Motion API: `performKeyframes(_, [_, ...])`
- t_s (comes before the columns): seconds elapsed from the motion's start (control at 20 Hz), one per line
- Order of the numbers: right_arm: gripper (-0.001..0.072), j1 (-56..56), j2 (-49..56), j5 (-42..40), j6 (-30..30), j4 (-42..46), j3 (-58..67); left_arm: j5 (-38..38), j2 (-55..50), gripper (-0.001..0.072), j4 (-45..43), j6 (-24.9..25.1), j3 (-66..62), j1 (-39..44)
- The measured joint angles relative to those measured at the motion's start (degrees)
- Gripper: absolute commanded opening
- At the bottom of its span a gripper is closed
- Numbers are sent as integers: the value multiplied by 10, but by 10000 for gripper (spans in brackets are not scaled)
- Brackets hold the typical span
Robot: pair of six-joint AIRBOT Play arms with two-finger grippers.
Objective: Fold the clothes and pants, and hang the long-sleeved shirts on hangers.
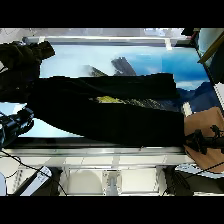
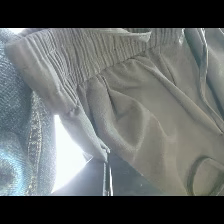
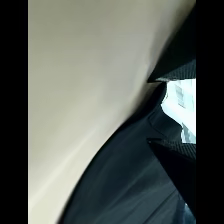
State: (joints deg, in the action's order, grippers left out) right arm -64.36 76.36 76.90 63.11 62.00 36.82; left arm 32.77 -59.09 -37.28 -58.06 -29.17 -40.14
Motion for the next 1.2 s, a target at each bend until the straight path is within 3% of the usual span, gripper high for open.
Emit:
performKeyframes(0.05, [279,0,0,0,-4,-3,0,0,0,21,0,0,0,0])
performKeyframes(0.1, [264,1,1,0,-6,-4,-1,0,0,20,0,0,0,0])
performKeyframes(0.5, [266,1,1,59,-24,-31,-1,0,0,21,0,0,0,0])
performKeyframes(0.8, [260,1,1,57,-28,-32,-1,0,0,21,0,0,0,0])
performKeyframes(0.9, [17,1,1,44,-29,-31,-1,0,0,20,0,0,0,0])
performKeyframes(1.2, [9,1,-5,35,-63,-73,2,0,5,18,-17,1,-4,0])
